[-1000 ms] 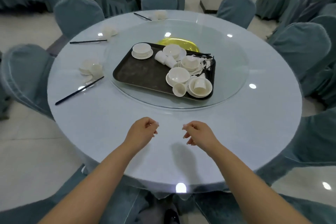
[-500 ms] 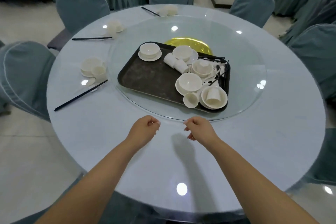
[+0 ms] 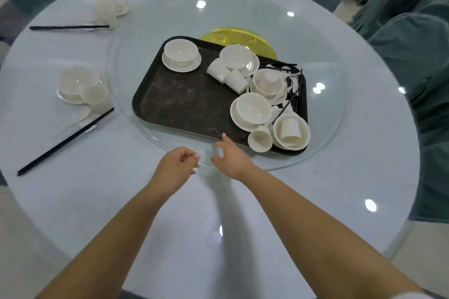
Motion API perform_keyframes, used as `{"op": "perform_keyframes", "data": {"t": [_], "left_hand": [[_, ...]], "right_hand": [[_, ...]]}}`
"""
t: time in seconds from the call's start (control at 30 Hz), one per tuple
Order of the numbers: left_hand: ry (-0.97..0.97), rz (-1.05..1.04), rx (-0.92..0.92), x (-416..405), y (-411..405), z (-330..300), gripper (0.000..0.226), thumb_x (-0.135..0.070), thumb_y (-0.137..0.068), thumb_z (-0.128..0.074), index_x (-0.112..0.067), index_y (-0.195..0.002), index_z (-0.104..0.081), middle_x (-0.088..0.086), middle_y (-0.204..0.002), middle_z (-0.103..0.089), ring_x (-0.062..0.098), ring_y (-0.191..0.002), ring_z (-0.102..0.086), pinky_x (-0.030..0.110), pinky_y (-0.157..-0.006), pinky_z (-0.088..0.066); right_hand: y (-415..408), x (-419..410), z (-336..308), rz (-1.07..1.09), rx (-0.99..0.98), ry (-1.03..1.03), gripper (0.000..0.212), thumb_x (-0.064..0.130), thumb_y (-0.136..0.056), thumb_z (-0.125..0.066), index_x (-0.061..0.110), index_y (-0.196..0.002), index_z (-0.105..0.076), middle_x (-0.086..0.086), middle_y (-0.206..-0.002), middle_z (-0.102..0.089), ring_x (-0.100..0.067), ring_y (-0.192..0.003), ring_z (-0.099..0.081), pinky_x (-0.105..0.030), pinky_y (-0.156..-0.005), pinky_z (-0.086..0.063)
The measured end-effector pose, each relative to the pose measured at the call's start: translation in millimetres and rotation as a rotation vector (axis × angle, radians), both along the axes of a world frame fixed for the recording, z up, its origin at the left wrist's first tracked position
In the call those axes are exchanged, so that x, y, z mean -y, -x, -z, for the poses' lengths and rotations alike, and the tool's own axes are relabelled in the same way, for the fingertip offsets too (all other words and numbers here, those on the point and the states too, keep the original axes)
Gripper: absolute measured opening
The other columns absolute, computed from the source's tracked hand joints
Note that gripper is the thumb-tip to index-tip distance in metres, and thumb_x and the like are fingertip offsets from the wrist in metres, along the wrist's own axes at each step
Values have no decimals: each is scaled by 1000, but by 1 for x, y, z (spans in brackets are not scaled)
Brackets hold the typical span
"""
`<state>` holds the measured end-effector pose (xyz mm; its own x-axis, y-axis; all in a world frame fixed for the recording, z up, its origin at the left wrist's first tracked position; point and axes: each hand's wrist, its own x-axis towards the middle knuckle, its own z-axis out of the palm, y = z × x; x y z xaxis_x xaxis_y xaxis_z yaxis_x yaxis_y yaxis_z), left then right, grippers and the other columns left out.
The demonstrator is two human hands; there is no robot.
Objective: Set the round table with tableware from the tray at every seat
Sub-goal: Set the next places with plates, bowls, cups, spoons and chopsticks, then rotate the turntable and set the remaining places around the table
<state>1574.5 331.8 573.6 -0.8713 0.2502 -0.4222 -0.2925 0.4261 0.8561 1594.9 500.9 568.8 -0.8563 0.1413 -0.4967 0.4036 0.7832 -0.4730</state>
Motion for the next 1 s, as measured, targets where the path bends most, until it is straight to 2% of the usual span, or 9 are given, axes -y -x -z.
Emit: {"op": "perform_keyframes", "data": {"t": [0.13,0.23,0.5,0.6,0.7,0.8,0.9,1.0], "left_hand": [[21,29,20,-6,10,8,13,-28,-95,-57,-19,-94,-66,-4,-86,-70,12,-77,-68,22,-68,-49],[47,57,29,-13,16,12,14,-30,-95,-56,-21,-95,-66,-5,-87,-69,12,-79,-68,22,-68,-50],[84,86,10,-59,40,16,13,-29,-94,-57,-20,-97,-65,-3,-88,-69,12,-79,-67,23,-67,-48],[89,94,-8,-87,53,19,12,-26,-93,-58,-18,-96,-66,-3,-87,-68,14,-81,-67,29,-76,-53],[4,-11,97,-115,68,26,11,-18,-94,-57,-13,-98,-65,4,-93,-67,17,-78,-67,31,-75,-56],[-53,-110,203,-138,83,37,15,-13,-95,-55,-8,-107,-63,8,-94,-65,18,-75,-68,27,-66,-56],[-43,-151,248,-156,94,49,33,-12,-95,-57,-3,-126,-55,10,-99,-65,20,-77,-68,25,-65,-55],[-36,-206,300,-177,102,58,35,-12,-94,-58,-1,-127,-55,8,-91,-65,19,-76,-67,24,-60,-52]], "right_hand": [[2,-12,8,6,54,4,60,27,-99,-47,11,-152,-25,2,-164,-6,-18,-146,-25,-34,-111,-28],[-1,-17,12,18,48,20,66,27,-98,-48,15,-155,-16,5,-164,-8,-14,-147,-19,-30,-113,-24],[-7,-42,17,82,-9,26,57,30,-97,-48,26,-151,-30,12,-158,-26,-19,-132,-46,-38,-103,-44],[-10,-52,17,106,-30,68,54,30,-96,-49,28,-148,-36,12,-153,-36,-20,-126,-53,-36,-98,-48],[-9,-62,20,164,-33,124,50,31,-95,-49,30,-145,-41,8,-141,-51,-23,-114,-60,-40,-93,-51],[-12,-71,23,176,-50,179,48,30,-95,-50,30,-143,-44,10,-141,-51,-22,-112,-60,-42,-92,-52],[-17,-83,31,151,-80,164,47,31,-96,-49,31,-143,-44,14,-145,-47,-19,-117,-57,-38,-94,-51],[-22,-89,39,113,-135,114,46,29,-98,-48,29,-143,-44,16,-148,-43,-16,-125,-52,-33,-97,-46]]}}
